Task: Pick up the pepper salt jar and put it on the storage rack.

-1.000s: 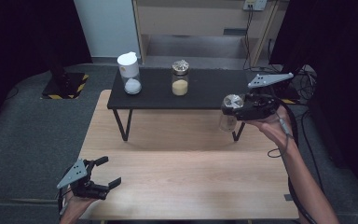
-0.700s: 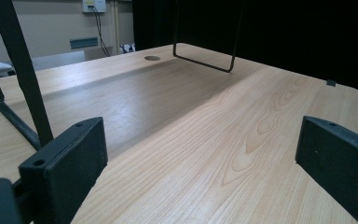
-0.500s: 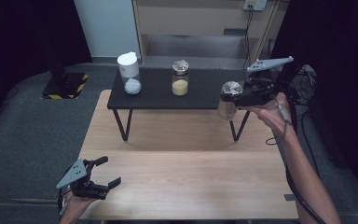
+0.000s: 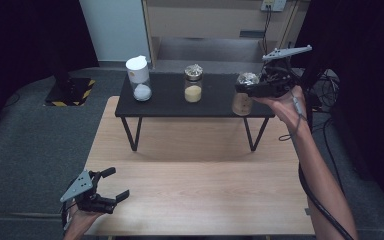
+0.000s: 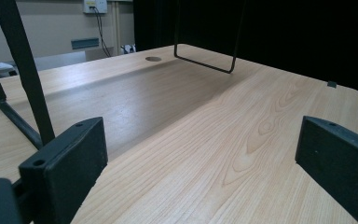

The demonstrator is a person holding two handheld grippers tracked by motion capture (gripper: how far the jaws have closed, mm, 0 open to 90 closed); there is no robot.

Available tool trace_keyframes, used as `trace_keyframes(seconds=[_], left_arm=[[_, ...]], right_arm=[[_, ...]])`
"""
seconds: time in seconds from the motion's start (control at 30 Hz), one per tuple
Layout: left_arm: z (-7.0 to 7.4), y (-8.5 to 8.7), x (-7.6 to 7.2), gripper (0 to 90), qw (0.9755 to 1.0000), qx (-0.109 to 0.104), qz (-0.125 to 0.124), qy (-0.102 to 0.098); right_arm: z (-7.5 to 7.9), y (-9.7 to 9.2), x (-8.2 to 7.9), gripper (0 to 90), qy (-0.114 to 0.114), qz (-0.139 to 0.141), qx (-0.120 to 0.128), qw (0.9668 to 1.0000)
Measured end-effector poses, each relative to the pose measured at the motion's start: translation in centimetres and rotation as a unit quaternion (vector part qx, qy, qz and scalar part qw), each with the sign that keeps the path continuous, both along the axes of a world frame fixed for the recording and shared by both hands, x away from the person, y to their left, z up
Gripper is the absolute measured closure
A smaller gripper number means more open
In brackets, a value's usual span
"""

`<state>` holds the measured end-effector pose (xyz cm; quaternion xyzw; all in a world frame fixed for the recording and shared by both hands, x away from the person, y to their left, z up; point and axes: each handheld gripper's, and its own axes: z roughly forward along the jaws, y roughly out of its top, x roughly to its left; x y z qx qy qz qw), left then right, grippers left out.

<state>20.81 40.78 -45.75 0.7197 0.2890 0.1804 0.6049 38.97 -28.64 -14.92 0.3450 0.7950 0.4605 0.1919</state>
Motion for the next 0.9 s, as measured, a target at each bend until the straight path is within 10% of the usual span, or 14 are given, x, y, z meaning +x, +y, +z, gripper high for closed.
trace_keyframes(seconds=[0.9], left_arm=[[0.0, 0.1, 0.0, 1.0, 1.0000, -0.002, 0.002, 0.000]], right_arm=[[-0.5, 2.3, 2.8, 33.8, -0.007, -0.126, 0.006, 0.9920]])
